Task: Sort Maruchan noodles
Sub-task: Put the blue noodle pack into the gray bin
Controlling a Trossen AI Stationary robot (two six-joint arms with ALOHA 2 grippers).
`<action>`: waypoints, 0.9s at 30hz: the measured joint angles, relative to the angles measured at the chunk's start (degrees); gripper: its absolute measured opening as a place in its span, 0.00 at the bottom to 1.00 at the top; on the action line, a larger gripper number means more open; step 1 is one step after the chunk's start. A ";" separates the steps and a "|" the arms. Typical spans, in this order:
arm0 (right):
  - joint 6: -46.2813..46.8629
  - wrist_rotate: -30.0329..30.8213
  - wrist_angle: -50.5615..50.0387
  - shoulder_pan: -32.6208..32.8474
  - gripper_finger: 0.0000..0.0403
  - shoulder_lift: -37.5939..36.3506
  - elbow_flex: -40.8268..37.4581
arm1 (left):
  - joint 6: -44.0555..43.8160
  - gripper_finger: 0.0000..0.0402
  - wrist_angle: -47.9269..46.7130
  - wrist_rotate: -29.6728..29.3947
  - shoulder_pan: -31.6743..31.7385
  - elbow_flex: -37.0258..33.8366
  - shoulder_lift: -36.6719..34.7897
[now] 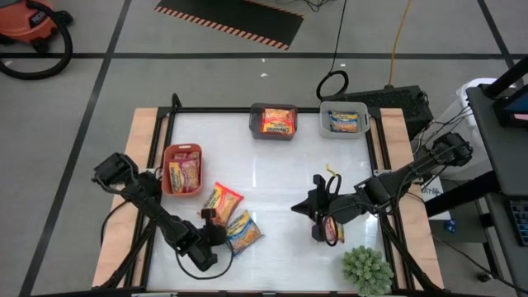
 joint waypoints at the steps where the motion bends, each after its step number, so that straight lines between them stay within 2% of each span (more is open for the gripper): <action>1: -0.15 0.02 0.08 -0.24 0.00 0.29 0.02 | 1.67 0.02 -0.54 0.10 0.29 0.45 0.00; 6: -0.17 -0.01 1.44 -1.70 0.00 2.10 0.03 | 9.38 0.01 -8.24 -1.81 2.35 5.50 -0.37; 11: -1.30 -3.12 4.43 -3.61 0.00 5.24 0.04 | 17.80 0.01 -19.62 -11.90 3.88 13.38 -0.48; 14: -1.70 -6.47 5.60 -4.95 0.00 6.90 0.04 | 25.09 0.01 -21.73 -15.49 4.95 16.73 -0.48; 18: -2.68 -7.54 6.85 -6.19 0.01 8.88 0.04 | 34.17 0.01 -22.00 -18.88 6.79 19.82 -0.54; 24: -2.69 -7.91 10.28 -8.47 0.15 13.56 0.04 | 35.94 0.01 -21.81 -20.61 9.10 20.98 -0.53; 27: -1.93 -11.39 12.91 -10.02 0.26 16.66 0.04 | 34.57 0.01 -21.87 -20.61 9.24 20.98 -0.55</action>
